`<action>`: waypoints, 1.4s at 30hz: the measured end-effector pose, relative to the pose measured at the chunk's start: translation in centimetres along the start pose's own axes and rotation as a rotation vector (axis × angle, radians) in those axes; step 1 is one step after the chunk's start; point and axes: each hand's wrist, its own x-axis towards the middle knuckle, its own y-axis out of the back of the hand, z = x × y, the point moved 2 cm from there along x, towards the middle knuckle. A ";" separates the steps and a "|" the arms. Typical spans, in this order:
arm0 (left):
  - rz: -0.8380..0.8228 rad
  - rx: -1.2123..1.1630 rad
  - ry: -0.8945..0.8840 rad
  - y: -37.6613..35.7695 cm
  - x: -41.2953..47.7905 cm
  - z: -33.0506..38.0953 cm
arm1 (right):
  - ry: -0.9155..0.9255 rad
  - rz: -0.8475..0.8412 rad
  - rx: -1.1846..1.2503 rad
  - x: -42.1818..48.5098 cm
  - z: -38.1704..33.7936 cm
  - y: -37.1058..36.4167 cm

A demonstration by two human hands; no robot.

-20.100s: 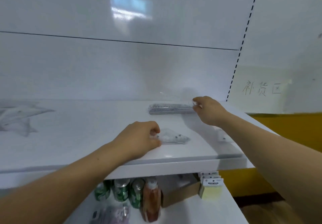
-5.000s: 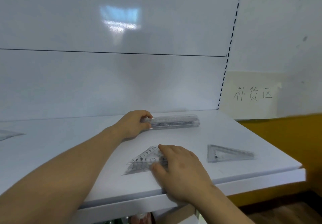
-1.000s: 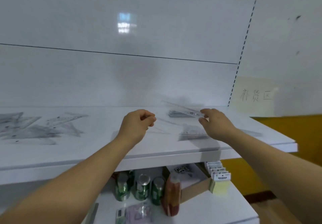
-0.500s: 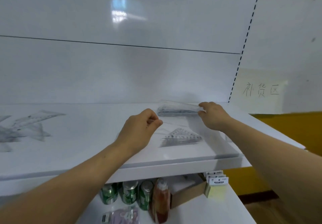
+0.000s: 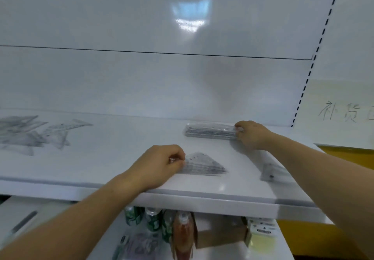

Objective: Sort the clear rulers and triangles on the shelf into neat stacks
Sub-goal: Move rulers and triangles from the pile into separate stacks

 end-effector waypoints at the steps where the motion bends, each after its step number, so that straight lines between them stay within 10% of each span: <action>1: -0.004 0.016 -0.001 -0.1 -0.1 0.1 | 0.013 0.002 -0.005 0.1 0.2 -0.1; 24: -0.041 -0.039 0.042 -0.1 0.3 0.5 | 0.139 -0.035 -0.093 0.4 -0.9 1.3; 42: 0.019 0.357 0.457 21.6 -12.7 -23.8 | 0.457 -0.173 0.015 -3.4 -37.5 -6.9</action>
